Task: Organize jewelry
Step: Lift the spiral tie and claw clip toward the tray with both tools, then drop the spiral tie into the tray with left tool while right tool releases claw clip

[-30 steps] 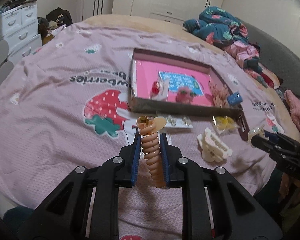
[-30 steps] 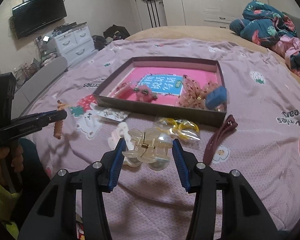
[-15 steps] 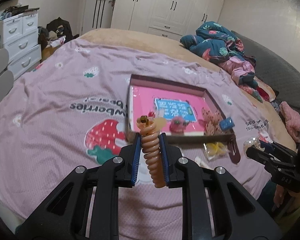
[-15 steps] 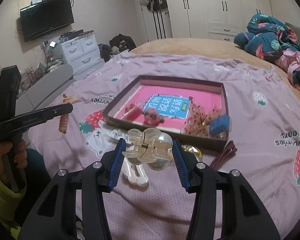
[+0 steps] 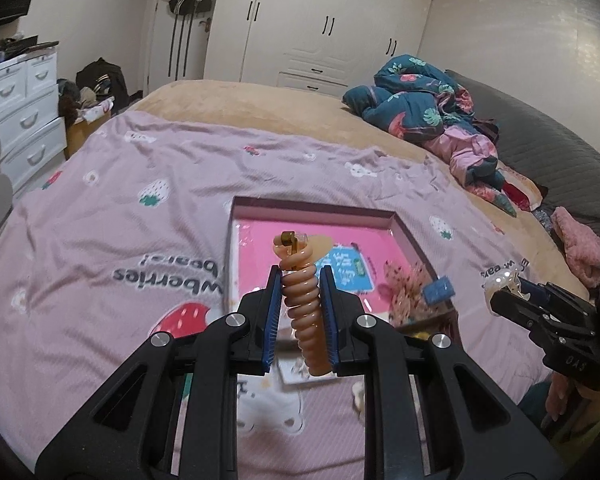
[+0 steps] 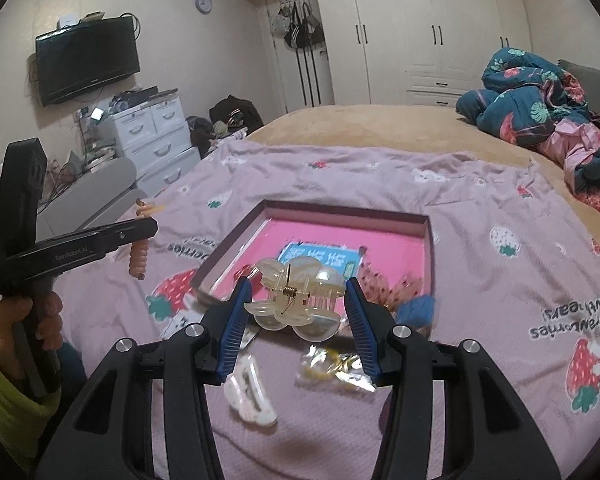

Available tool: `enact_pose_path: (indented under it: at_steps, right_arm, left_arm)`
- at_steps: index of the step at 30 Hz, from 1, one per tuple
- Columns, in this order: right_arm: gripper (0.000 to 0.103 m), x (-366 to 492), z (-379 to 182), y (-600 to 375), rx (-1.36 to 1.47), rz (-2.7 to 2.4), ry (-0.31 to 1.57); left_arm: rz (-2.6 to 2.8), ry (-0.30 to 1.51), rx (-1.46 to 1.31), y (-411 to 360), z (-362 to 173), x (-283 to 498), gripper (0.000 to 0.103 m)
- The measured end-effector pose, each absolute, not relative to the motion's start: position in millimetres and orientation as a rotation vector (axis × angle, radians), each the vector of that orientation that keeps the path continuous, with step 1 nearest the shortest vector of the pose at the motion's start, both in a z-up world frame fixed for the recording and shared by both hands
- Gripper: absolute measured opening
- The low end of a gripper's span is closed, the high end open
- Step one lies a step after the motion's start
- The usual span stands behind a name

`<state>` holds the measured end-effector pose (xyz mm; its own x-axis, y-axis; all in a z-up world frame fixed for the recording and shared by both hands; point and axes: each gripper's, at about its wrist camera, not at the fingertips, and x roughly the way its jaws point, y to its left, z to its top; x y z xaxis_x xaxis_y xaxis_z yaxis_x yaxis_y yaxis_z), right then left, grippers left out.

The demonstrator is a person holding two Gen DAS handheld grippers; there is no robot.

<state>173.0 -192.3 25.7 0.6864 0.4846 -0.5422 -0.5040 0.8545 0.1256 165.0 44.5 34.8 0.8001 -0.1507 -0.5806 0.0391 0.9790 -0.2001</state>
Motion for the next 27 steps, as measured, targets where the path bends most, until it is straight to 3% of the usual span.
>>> enact_pose_path:
  at_steps: [10,27]
  right_arm:
    - [0.047,211.6,25.4,-199.1,-0.014,0.504,0.590]
    - [0.047,265.6,-21.0,-166.0,-0.057,0.504,0.702]
  left_arm:
    - [-0.137,0.648,-0.169,30.6,32.1,207.2,0.012]
    - [-0.088,0.754,-0.152,43.4,-21.3,276.8,0.012]
